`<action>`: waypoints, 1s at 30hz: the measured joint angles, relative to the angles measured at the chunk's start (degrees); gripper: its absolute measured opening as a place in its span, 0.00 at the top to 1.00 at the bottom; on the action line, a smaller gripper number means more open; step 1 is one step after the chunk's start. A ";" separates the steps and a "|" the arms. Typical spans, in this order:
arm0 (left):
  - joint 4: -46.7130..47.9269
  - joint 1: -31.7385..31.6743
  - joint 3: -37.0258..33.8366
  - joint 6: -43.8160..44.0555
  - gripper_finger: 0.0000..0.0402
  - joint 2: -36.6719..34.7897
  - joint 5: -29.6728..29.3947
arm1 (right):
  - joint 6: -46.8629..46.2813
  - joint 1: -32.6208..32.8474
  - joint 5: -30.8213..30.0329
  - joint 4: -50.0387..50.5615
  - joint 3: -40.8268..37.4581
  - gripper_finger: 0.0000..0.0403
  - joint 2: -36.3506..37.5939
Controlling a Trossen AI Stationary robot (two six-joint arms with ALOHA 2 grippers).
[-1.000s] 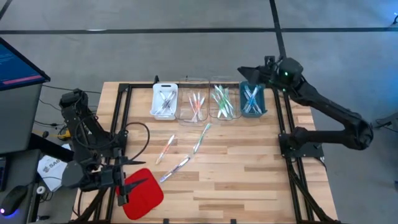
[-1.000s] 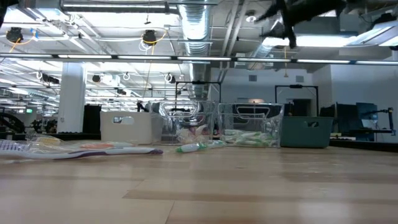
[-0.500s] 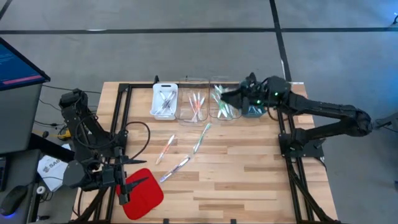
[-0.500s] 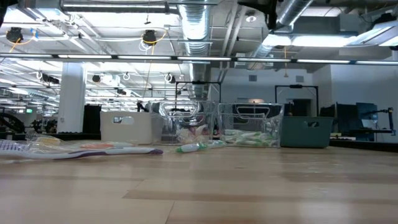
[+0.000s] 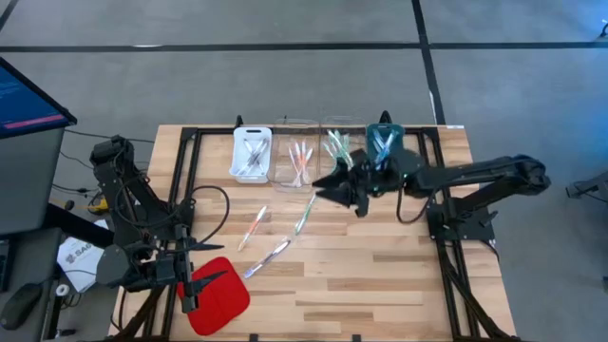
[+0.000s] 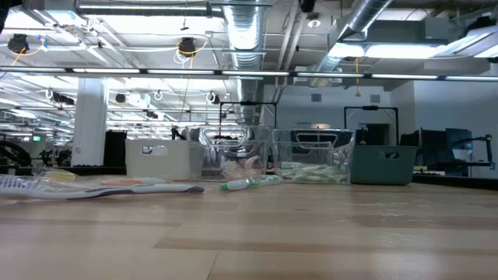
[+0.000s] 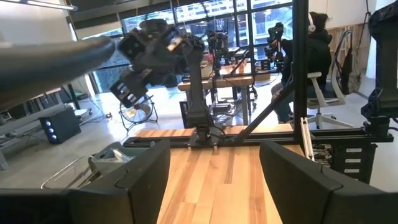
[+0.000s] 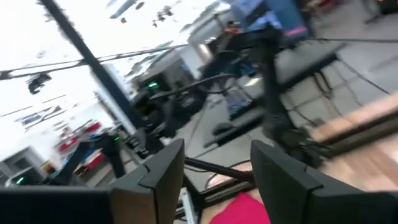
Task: Pick & Place Toothbrushes
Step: Put the violet toothbrush into the white bin
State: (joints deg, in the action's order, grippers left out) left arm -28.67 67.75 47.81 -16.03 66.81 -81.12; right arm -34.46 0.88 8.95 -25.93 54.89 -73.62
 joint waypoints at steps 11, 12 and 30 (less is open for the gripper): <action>0.22 -0.28 0.00 0.46 0.40 1.53 0.02 | 8.60 9.81 0.04 -25.85 0.00 0.56 -11.02; 0.21 -0.64 0.00 0.50 0.40 1.94 0.11 | 10.39 10.67 0.07 -27.45 0.00 0.56 -11.64; 34.72 -23.41 0.02 45.18 0.40 12.78 33.70 | 26.80 24.10 0.12 -31.18 0.02 0.55 -10.78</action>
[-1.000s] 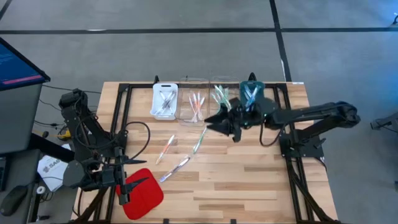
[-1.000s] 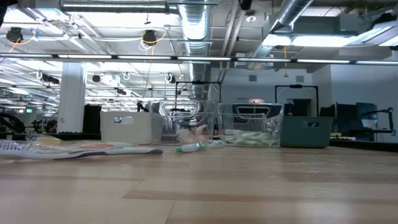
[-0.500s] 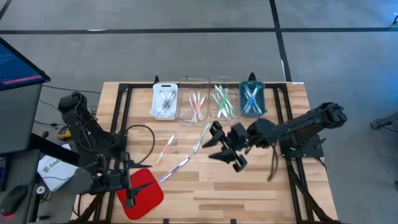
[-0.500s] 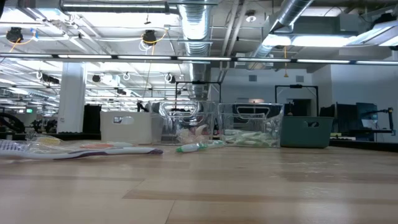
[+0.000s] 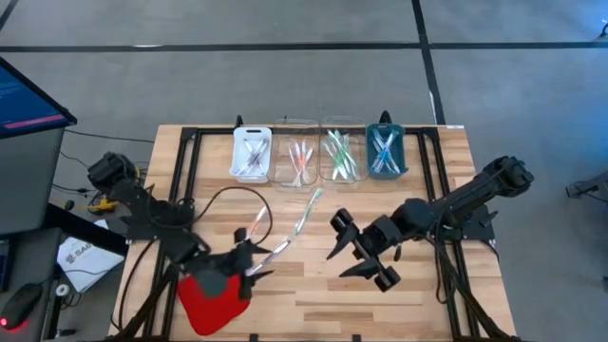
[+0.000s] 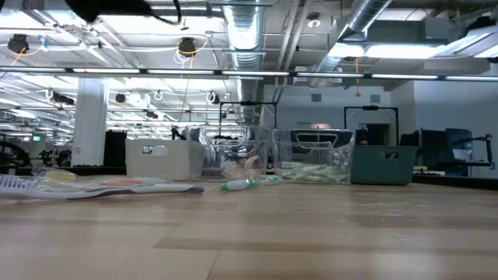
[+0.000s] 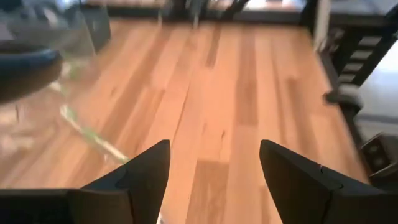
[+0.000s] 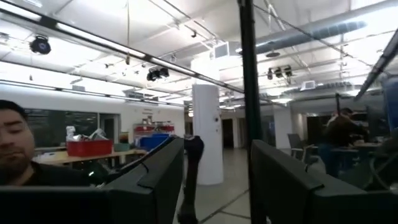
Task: Pick & Place Toothbrushes
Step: Put the violet toothbrush into the white bin
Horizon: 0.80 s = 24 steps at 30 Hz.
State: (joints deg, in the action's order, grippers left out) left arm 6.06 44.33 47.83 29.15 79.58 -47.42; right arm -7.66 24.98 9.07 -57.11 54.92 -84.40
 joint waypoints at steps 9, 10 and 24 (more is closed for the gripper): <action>3.52 -10.49 0.00 5.96 0.40 9.76 21.25 | 0.75 2.02 0.11 0.79 0.00 0.54 0.52; 3.95 -11.28 0.00 6.29 0.40 11.15 22.25 | 0.75 1.96 0.08 1.07 0.00 0.54 0.49; 13.35 -12.94 2.60 9.10 0.51 21.18 21.79 | 0.70 1.85 0.07 1.37 0.00 0.53 0.48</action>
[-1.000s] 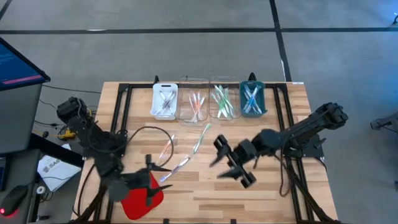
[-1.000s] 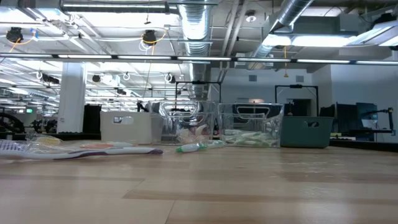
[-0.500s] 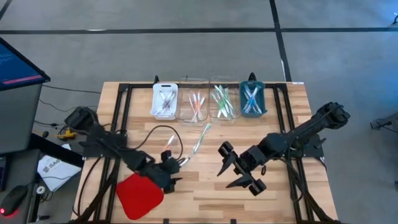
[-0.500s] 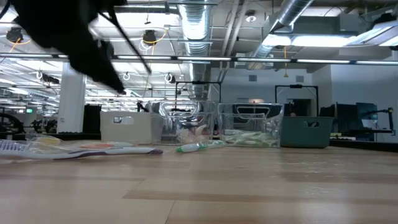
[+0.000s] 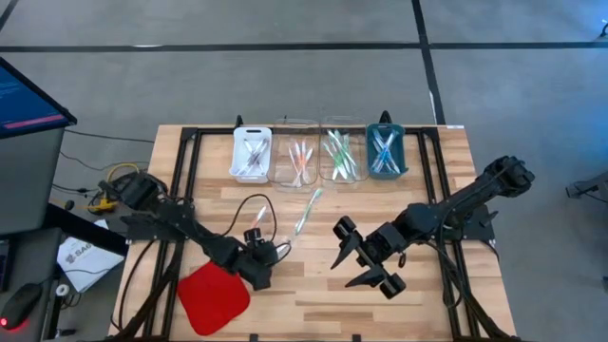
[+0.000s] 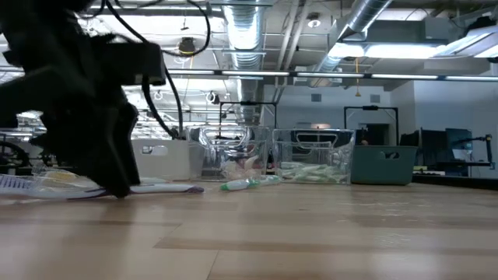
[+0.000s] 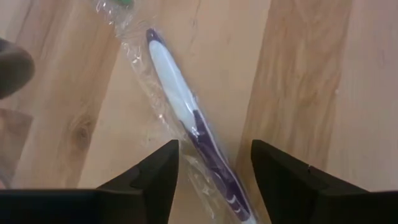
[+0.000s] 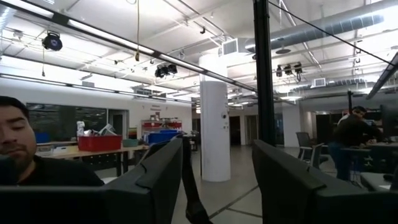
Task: Pick & Place Toothbrushes
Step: Put the violet toothbrush into the white bin
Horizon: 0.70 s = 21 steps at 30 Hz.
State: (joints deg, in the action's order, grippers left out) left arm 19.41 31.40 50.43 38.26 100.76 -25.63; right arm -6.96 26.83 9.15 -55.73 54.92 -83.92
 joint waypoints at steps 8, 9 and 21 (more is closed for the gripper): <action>-0.42 -1.22 0.31 5.44 0.64 2.83 0.97 | -0.11 0.02 0.00 -0.02 0.00 0.54 0.00; -0.54 -1.32 0.30 5.85 0.68 2.74 1.40 | -0.11 0.02 0.00 -0.01 0.00 0.54 0.00; 0.23 -1.01 -0.16 6.67 0.98 -8.70 -5.89 | -0.11 0.07 0.00 -0.01 0.00 0.53 0.00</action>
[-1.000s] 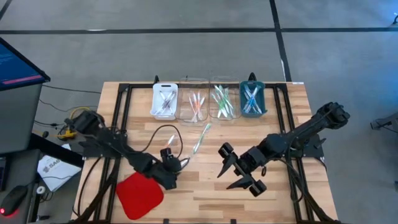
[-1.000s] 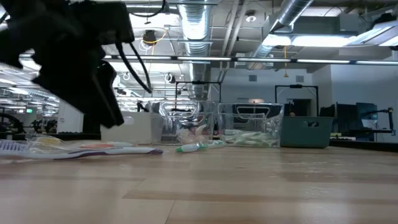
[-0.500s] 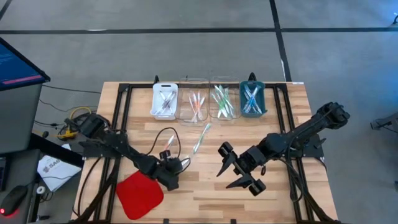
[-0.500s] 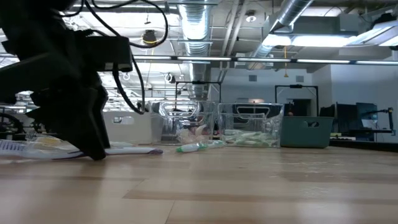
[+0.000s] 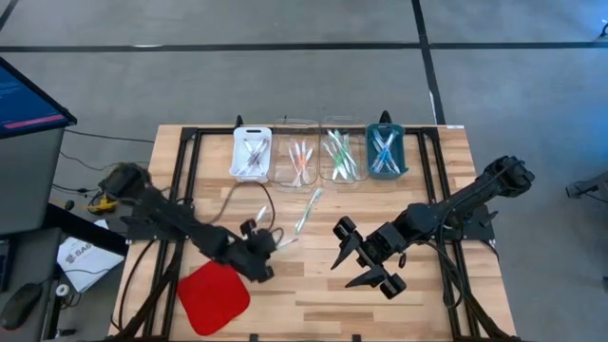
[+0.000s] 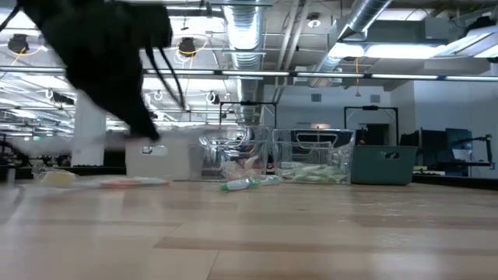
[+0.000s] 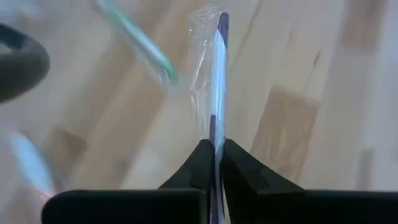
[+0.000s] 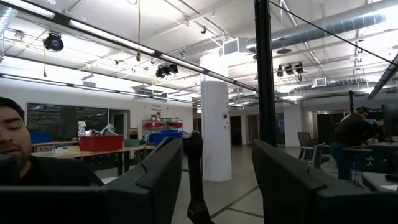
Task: Pick & Place Toothbrushes
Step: Put the violet toothbrush into the white bin
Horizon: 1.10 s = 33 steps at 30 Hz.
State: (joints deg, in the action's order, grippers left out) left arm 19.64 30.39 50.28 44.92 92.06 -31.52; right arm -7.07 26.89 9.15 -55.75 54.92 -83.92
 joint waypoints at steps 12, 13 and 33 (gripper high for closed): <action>2.35 -12.51 0.09 -15.40 0.98 -28.78 -14.11 | 0.00 0.00 0.00 0.00 0.00 0.53 0.00; 2.35 -15.25 0.09 -17.17 0.98 -30.14 -13.14 | 0.01 0.00 0.00 0.00 0.00 0.53 0.00; 1.71 -68.70 0.10 -32.32 0.98 -16.09 22.55 | 0.04 -0.02 0.00 1.10 0.00 0.53 0.00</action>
State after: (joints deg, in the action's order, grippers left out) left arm 21.35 -38.30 50.38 12.60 75.97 -8.97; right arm -7.03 26.87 9.15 -54.65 54.92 -83.92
